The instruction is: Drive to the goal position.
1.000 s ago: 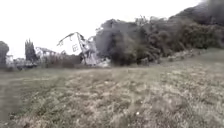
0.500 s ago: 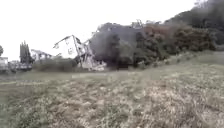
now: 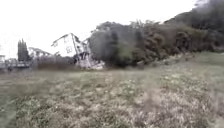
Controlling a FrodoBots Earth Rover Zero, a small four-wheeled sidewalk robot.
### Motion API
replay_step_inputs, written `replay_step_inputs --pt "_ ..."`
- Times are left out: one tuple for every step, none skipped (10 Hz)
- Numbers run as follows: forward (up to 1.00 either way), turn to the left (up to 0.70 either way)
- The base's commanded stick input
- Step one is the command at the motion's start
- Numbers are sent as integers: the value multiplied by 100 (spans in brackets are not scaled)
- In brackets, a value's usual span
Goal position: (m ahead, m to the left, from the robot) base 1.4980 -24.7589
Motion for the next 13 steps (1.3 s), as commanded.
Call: replay_step_inputs --pt "50 3" --pt "50 4" --pt "50 4" --pt "50 4" --pt "50 4" --pt "50 4" --pt "50 3" --pt "50 3" --pt "50 2" --pt "50 1" --pt "50 -1" --pt "50 -3" --pt "50 -14"
